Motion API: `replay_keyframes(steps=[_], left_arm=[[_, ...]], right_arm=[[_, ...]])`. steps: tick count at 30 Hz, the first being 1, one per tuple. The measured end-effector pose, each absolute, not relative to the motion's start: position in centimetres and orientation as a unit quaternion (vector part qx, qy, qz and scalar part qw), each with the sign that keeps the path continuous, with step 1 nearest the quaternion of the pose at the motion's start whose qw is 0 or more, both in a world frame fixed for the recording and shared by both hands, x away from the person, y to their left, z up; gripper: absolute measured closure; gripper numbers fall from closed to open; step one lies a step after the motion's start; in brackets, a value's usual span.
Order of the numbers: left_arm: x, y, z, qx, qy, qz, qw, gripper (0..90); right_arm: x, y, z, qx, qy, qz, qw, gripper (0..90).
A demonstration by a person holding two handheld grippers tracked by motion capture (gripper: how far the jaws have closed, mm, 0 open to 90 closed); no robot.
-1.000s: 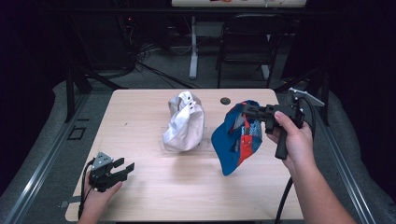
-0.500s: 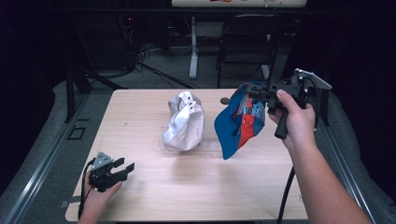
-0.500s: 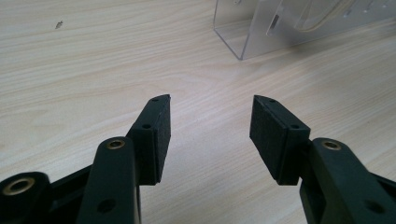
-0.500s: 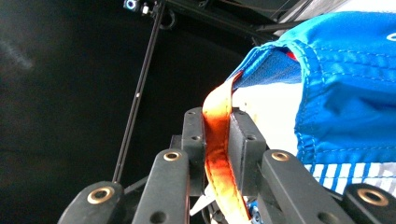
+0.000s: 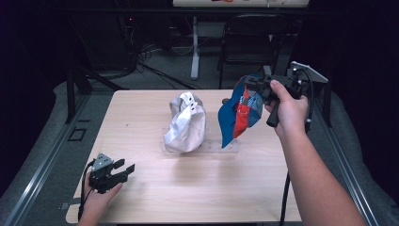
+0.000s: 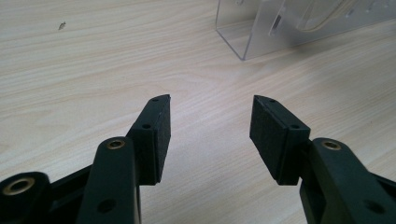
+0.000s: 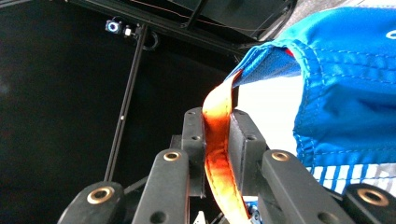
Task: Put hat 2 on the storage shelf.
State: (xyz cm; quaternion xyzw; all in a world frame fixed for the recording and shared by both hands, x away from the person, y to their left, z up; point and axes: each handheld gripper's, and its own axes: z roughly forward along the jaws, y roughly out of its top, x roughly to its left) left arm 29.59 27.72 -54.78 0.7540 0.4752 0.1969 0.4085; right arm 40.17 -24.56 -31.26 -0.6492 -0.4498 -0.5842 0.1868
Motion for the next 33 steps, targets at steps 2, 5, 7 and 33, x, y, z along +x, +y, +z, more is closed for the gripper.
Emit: replay_keyframes(steps=[2,5,7,33], left_arm=[[29.6,27.7,-54.8,0.754,0.475,0.197,0.409,48.5],[29.6,27.7,-54.8,0.754,0.475,0.197,0.408,48.5],[29.6,27.8,-54.8,0.754,0.475,0.197,0.409,48.5],[29.6,27.7,-54.8,0.755,0.474,0.198,0.408,48.5]], right_arm=[[40.5,-24.3,-31.4,-0.654,-0.451,-0.579,0.184,77.7],[40.7,-24.0,-31.6,-0.655,-0.450,-0.579,0.181,77.7],[40.9,-23.8,-31.7,-0.658,-0.451,-0.574,0.182,77.7],[41.8,-23.1,-33.4,-0.673,-0.462,-0.550,0.176,77.5]])
